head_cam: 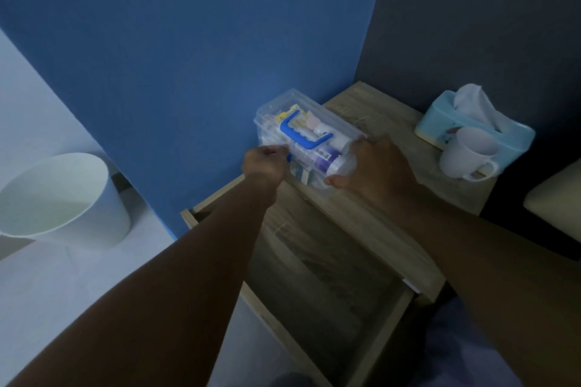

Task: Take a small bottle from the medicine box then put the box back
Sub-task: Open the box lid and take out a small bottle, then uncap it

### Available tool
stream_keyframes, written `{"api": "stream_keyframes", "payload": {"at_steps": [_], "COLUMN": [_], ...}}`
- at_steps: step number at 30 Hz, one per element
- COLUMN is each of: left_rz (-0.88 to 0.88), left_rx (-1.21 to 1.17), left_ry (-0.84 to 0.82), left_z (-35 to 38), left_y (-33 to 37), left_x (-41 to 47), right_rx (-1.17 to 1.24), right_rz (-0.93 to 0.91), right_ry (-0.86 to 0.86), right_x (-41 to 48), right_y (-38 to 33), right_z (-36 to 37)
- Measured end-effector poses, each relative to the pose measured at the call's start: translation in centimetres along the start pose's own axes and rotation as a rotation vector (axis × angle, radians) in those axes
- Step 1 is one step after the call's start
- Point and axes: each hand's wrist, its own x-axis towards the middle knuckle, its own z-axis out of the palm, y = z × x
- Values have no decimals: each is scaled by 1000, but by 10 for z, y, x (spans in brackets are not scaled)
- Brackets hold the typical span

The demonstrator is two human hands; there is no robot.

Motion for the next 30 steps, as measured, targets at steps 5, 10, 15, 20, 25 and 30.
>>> {"api": "stream_keyframes", "payload": {"at_steps": [5,10,15,20,25,30], "left_rz": [408,527,550,508,430,713], "left_rx": [461,651,702,819,913,1104], "left_ry": [13,-33,-119,-192,-234,-166], "left_z": [-14,-11,-18,-21,-13,-8], "left_y": [-13,-23,-26,-20,-6,7], "left_x": [-3,-5,-13,-19,-30,-32], "right_rx": [-63,-85,-221,-229,-29,214], "right_rz": [-29,-80,-140,-115,-2,64], "right_ry": [81,24,-155,-26,94,223], "right_x": [0,2,10,2,4,23], "right_y": [-10,-13,-30,-28,-15,16], "right_z": [-2,-11,-29,-22,-41,-74]}}
